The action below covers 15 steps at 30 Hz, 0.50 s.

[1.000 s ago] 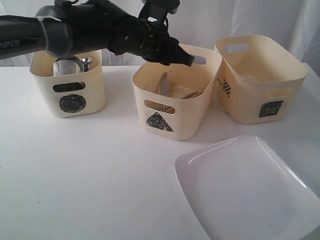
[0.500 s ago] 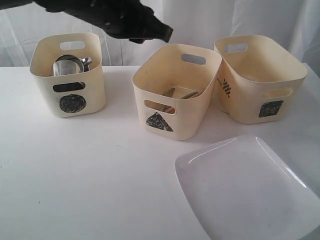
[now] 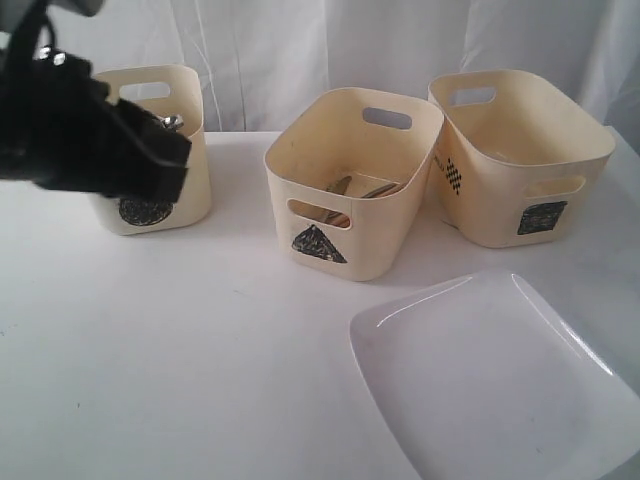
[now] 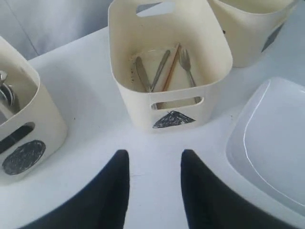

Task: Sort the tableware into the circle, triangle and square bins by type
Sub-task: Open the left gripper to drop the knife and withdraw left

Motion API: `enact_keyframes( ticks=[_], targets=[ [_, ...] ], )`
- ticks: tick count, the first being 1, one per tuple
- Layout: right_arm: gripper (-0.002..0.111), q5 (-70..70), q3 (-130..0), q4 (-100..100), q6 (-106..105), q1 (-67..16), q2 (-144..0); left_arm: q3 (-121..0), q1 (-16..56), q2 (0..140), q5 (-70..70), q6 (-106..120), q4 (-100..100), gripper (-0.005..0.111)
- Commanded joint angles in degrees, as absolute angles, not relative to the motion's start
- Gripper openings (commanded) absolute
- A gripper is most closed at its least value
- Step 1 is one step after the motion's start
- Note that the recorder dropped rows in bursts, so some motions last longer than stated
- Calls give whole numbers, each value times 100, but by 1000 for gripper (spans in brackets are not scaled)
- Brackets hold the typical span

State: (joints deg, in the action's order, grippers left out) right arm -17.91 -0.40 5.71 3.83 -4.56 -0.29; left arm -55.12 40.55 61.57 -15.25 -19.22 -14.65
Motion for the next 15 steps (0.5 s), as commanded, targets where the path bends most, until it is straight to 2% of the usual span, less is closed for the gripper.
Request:
enact_keyframes(
  ticks=[1,8,15],
  targets=[
    [0,-1709,0,583,360,-466,0,-4627,4066,4895,-1312,-1958,-1396,42],
    [0,-1709,0,583,360,-466,0,-3668,4066,3258,-1979,-1958,-1349,42],
    [0,-1709,0,583,360,-466,0,-3383,4066,2209,-2859,-1969,-1095,42]
  ],
)
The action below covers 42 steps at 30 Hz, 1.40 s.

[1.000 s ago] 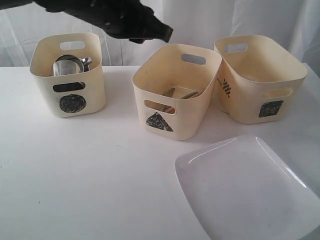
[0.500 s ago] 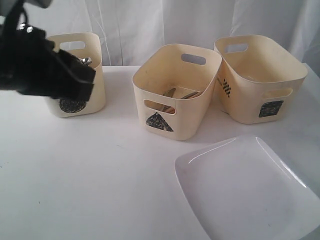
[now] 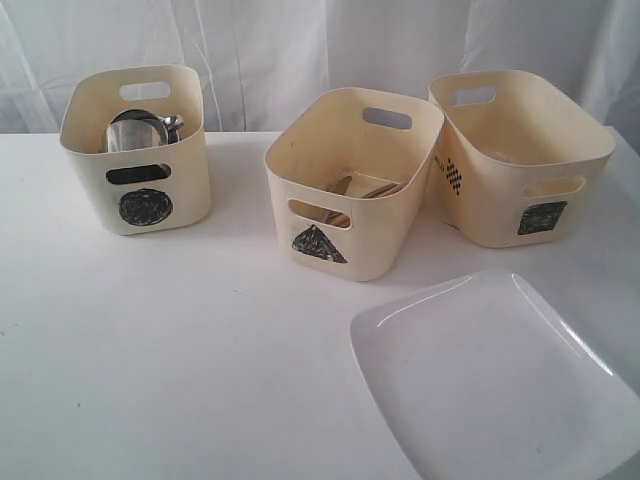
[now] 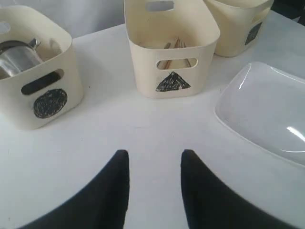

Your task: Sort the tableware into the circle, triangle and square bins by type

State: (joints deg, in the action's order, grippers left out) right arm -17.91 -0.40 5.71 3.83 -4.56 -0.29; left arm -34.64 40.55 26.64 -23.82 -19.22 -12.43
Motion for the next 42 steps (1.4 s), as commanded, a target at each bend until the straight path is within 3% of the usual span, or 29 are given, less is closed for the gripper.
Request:
enact_keyframes(
  ticks=[1,9,26,31,37,42],
  targets=[
    [0,-1709,0,583,360,-466,0,-3383,4066,2123,-2977,-1969,-1071,42],
    [0,-1709,0,583,360,-466,0,-3383,4066,1936,-3607,-1953,-1071,42],
    [0,-1709,0,583,360,-466,0,-2958,4053,1350,-3266,-1903,-1241,42],
    [0,-1709,0,583,360,-466,0,-2063,4009,504,-2282,-1777,-1343,42],
    [0,-1709,0,583,360,-466,0,-764,4009,90,-126,-1767,-1563,42],
    [0,-1709,0,583,360,-466,0,0,4009,0,601,-1868,-1531,42]
  ],
)
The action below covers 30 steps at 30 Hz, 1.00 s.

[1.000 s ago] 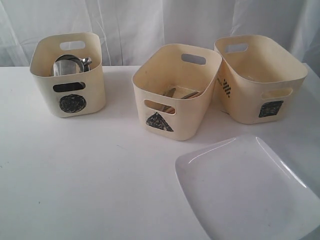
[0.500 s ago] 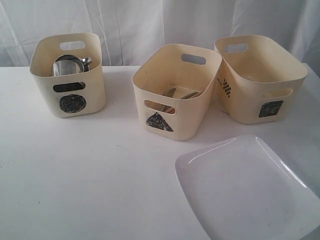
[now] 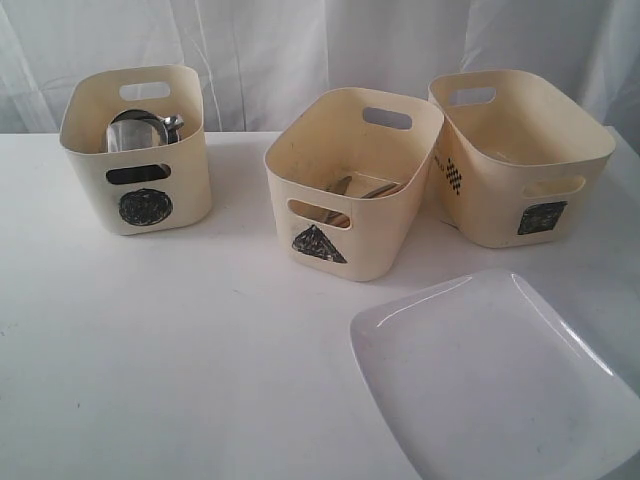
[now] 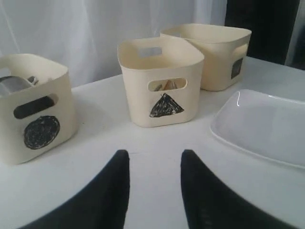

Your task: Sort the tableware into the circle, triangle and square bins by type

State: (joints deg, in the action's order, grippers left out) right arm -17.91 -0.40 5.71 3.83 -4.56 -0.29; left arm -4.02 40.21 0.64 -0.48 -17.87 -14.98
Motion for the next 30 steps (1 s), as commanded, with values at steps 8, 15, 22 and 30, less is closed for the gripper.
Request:
enact_keyframes(
  ticks=[8,15,22,30],
  targets=[
    [0,-1709,0,583,360,-466,0,0,4074,0,33,-1946,-1531,42],
    [0,-1709,0,583,360,-466,0,0,4074,0,-350,-1946,-1481,42],
    [0,-1709,0,583,360,-466,0,0,4074,0,-435,-1946,-1199,42],
    [0,-1709,0,583,360,-466,0,0,4074,0,-433,122,-166,42]
  ],
)
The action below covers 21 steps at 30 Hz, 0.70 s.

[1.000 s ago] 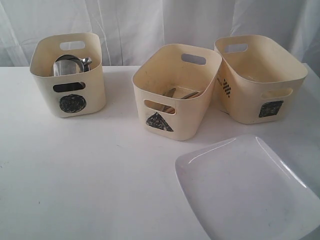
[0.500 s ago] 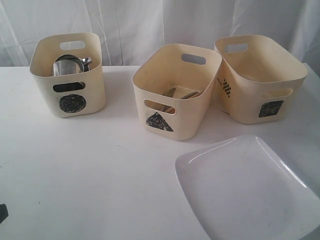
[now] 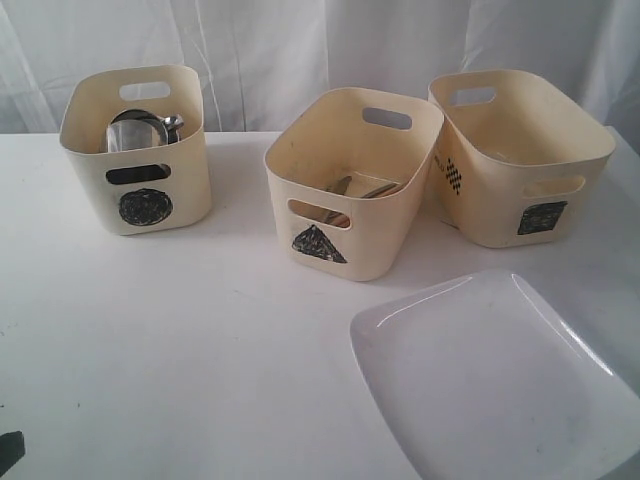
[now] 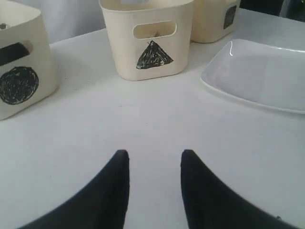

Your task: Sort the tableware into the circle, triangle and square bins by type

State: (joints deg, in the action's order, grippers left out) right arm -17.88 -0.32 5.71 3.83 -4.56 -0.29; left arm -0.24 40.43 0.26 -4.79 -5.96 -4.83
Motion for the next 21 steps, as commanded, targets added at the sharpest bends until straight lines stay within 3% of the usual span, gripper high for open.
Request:
enact_keyframes(
  ticks=[1,21],
  targets=[
    [0,-1709,0,583,360,-466,0,0,4074,0,-433,153,-119,42],
    [0,-1709,0,569,361,-466,0,0,4074,0,-445,154,0,42]
  ],
)
